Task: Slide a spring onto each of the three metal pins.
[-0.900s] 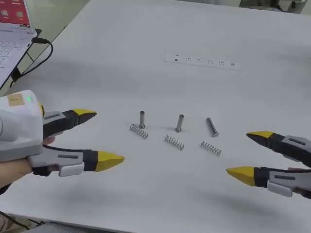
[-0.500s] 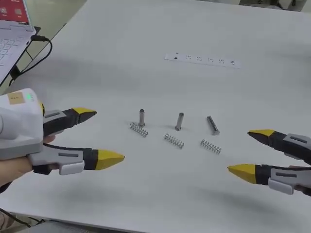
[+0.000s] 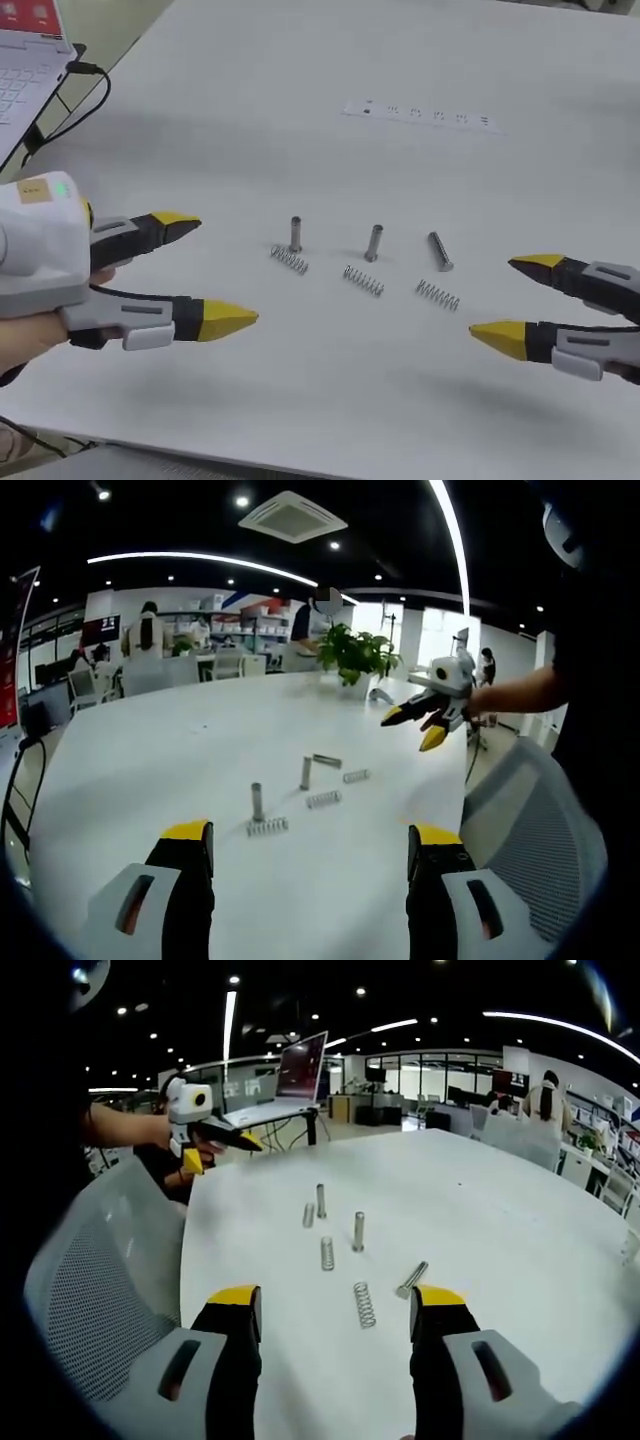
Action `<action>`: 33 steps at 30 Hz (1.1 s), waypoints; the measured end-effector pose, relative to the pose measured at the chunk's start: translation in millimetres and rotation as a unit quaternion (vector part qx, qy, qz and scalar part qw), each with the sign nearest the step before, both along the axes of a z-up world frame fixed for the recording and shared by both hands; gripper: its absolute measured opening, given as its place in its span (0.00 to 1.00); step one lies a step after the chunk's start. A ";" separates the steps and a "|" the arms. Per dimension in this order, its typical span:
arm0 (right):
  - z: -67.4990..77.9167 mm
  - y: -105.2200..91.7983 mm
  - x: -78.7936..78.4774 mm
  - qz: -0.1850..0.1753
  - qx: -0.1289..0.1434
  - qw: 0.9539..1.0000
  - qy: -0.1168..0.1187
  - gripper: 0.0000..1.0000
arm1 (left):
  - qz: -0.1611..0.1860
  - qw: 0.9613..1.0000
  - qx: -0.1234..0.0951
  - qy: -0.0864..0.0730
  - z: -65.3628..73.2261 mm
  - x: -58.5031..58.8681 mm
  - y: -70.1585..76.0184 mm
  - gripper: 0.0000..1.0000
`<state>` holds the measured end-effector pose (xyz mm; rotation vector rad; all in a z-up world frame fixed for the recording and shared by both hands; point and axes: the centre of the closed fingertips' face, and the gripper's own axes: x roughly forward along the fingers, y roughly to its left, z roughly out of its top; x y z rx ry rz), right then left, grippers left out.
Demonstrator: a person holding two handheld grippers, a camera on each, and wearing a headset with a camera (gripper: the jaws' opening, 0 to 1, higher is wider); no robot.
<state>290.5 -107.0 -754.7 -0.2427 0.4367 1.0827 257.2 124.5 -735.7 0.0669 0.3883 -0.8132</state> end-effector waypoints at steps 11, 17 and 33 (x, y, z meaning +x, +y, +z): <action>2.0 5.3 24.5 0.000 -0.011 1.000 -0.002 0.57 | 0.000 1.000 0.001 0.005 -3.3 -2.1 -0.1 0.76; 0.6 11.6 41.0 -0.003 -0.021 1.000 0.000 0.54 | 0.000 1.000 0.000 0.005 -2.9 -1.1 -0.4 0.76; -12.3 22.2 85.4 -0.028 -0.045 0.998 0.032 0.44 | -0.002 1.000 0.001 0.007 -5.3 -1.6 -0.9 0.75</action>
